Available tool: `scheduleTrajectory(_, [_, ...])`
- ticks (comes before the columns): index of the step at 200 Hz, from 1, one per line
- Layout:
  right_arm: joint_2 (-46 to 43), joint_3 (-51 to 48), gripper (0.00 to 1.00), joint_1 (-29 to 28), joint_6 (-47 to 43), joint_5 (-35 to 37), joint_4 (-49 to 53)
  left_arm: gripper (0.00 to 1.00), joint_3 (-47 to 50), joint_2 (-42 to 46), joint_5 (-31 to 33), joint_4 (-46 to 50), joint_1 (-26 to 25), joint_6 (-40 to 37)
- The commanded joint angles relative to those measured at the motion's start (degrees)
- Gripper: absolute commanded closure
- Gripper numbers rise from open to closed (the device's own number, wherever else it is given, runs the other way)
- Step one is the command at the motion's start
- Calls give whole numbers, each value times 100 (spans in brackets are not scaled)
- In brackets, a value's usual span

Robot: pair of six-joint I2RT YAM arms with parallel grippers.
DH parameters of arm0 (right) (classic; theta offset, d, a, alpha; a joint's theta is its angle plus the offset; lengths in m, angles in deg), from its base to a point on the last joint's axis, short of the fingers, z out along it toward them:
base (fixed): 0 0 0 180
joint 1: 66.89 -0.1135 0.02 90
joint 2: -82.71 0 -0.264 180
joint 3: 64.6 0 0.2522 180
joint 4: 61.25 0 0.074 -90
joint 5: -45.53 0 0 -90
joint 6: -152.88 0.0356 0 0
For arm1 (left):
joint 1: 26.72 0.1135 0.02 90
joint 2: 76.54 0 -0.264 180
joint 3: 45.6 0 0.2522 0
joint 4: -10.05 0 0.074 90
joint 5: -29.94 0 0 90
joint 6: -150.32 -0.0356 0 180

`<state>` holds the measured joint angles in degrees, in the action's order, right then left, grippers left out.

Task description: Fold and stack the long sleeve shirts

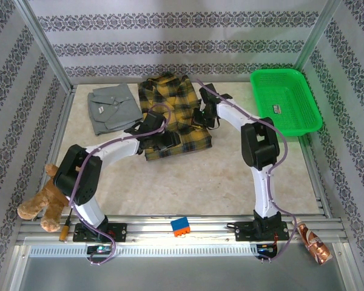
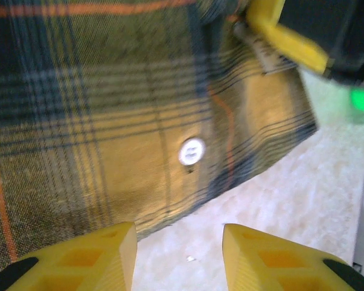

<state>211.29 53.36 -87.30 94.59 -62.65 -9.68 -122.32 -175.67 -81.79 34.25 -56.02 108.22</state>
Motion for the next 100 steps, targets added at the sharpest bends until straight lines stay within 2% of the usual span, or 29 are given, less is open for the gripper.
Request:
scheduleTrajectory(1, [434, 786, 84, -93, 152, 29, 80, 59, 40, -317, 264, -189, -65, 47])
scheduleTrajectory(22, [952, 1530, 80, -120, 382, -123, 46, 61, -8, -629, 189, -130, -76, -74])
scheduleTrajectory(62, [1864, 3211, 59, -205, 952, -841, -424, 63, -10, -897, 80, -50, -75, -416])
scheduleTrajectory(85, [2387, 4320, 57, -223, 1053, -1109, -92, 64, -4, -945, 58, 71, -56, -627])
scheduleTrajectory(100, [2203, 4149, 58, -191, 937, -977, 129, 64, 108, -846, 54, 23, 20, -613])
